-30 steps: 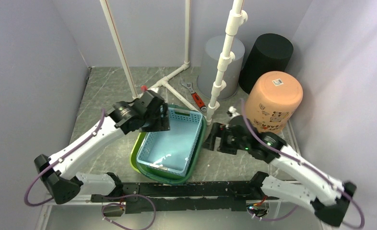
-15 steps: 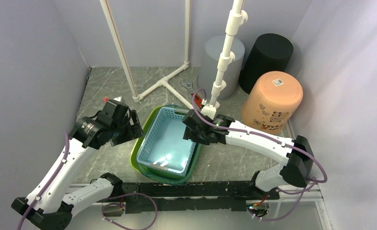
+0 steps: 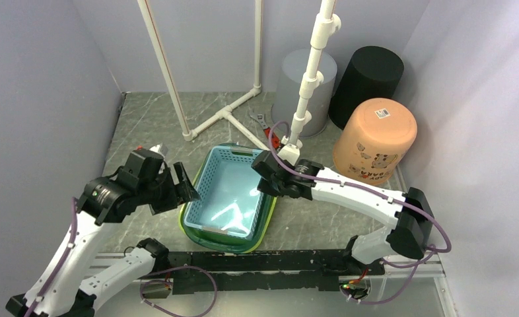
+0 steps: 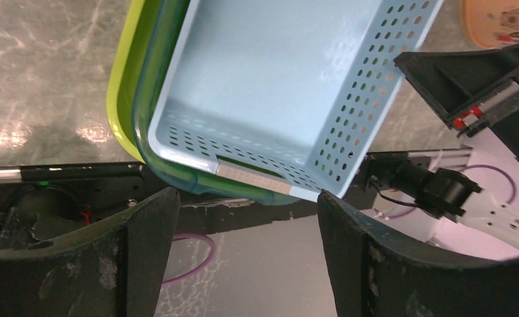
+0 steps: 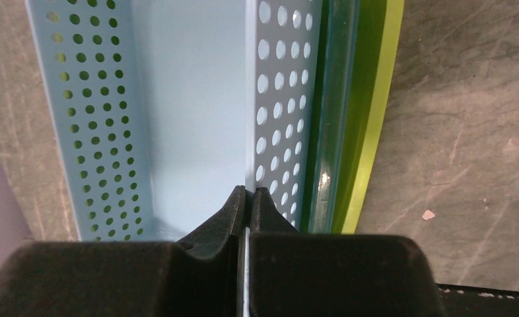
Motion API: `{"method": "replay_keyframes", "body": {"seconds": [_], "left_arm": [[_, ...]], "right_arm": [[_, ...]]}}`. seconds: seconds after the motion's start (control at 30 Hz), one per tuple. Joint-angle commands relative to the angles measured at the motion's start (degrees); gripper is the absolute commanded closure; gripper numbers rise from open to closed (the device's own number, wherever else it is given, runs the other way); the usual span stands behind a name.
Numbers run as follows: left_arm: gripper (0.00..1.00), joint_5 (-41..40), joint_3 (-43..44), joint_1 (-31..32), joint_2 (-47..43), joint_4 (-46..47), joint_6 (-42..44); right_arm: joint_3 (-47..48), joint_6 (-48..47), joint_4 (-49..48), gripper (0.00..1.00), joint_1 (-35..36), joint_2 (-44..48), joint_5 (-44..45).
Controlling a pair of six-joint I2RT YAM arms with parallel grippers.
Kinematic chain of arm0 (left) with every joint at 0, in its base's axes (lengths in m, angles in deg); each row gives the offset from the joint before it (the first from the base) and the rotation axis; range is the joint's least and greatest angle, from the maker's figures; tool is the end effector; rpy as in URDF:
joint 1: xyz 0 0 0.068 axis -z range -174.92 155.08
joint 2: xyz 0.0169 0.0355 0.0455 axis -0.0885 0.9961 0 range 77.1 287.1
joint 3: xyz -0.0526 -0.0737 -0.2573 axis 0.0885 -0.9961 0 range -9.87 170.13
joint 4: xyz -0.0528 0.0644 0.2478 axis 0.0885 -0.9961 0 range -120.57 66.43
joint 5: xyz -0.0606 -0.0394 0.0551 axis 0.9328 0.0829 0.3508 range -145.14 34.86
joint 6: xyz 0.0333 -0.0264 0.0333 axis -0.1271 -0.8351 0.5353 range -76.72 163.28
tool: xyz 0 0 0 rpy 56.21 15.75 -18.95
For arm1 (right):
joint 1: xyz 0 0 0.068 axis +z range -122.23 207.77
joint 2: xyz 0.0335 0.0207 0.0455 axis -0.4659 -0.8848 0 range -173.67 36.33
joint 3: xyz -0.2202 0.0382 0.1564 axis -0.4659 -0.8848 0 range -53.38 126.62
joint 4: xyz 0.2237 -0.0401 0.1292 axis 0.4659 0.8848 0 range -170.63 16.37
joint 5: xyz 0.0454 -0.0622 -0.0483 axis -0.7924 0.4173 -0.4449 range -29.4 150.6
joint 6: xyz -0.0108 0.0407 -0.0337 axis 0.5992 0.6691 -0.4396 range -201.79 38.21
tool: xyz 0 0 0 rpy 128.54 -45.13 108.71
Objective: Turn the large container upside down
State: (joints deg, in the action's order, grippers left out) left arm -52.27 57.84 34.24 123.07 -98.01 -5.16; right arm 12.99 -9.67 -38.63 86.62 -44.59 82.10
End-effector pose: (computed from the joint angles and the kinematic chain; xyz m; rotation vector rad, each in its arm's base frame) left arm 0.0936 -0.0542 0.3624 -0.4137 2.5671 -0.6006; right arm 0.1610 0.2410 0.2813 0.4344 2.4895 0.4910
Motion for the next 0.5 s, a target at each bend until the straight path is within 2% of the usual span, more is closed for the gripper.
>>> {"method": "replay_keyframes", "body": {"seconds": [0.0,0.27,0.47], "left_arm": [[0.19,3.56,1.16,-0.17,-3.67,-1.55,-5.43],[0.18,6.27,3.57,-0.24,-9.52,-0.25,-10.7],[0.18,8.85,0.31,-0.23,-12.28,3.42,-12.25]], "right_arm": [[-4.37,5.27,-9.66,1.0,-0.21,6.56,-0.24],[-6.6,11.07,-16.32,1.0,-0.25,10.55,-0.1],[-6.3,12.69,-17.62,1.0,-0.45,12.38,0.65]]}}
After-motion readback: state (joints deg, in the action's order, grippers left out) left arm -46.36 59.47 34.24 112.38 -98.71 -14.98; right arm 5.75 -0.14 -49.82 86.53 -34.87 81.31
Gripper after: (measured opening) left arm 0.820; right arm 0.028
